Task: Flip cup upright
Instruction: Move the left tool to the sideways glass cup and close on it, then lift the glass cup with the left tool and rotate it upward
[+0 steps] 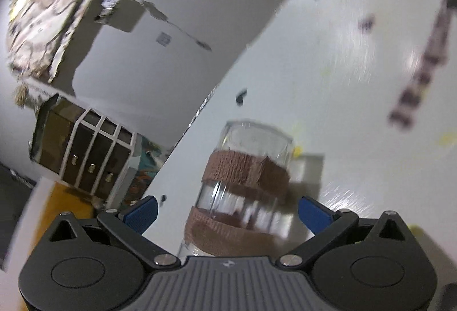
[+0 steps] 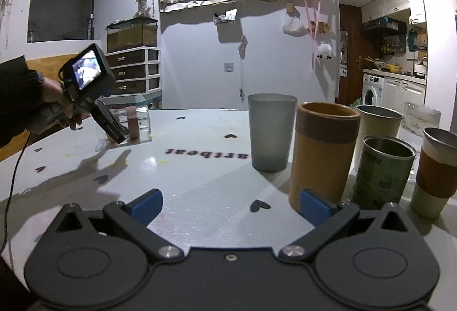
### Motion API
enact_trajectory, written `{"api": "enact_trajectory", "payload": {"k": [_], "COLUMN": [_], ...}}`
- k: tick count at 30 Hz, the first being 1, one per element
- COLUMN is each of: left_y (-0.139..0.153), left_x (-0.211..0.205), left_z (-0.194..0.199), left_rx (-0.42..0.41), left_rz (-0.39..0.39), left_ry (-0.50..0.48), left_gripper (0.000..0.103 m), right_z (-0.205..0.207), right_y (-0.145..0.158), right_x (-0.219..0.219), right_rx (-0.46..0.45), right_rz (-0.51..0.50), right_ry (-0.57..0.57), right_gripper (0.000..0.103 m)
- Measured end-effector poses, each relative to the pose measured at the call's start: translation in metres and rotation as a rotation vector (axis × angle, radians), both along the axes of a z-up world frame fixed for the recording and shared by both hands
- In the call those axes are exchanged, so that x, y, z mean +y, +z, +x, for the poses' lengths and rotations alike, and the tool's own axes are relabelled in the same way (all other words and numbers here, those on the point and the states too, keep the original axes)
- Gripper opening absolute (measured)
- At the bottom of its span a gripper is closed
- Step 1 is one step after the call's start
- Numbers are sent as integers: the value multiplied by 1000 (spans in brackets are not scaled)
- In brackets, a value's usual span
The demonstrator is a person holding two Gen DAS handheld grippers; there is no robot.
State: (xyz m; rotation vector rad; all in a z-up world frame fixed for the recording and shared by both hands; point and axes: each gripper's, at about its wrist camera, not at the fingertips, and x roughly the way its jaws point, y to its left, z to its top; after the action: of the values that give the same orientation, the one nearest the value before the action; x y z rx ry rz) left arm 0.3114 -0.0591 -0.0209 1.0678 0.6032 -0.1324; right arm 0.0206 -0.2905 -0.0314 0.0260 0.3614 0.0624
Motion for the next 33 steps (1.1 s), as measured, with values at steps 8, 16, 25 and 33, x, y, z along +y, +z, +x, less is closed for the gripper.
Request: {"api": "enact_trajectory", "payload": {"k": [8, 16, 25, 33], "left_y": [-7, -3, 8, 15], "left_x": [8, 4, -12, -32], "left_z": [20, -7, -93, -185], "left_rx": [80, 33, 42, 47], "left_rz": [42, -50, -132, -148], "left_ry": [47, 41, -124, -296], "left_gripper": [82, 81, 80, 80], "right_z": [10, 8, -2, -19], "right_y": [-5, -5, 2, 10], "right_x": [-7, -7, -11, -12], "right_rx": [20, 23, 1, -39], "right_rz": [20, 33, 71, 78], "right_ry": [-11, -1, -17, -17], "right_gripper": [103, 103, 103, 103]}}
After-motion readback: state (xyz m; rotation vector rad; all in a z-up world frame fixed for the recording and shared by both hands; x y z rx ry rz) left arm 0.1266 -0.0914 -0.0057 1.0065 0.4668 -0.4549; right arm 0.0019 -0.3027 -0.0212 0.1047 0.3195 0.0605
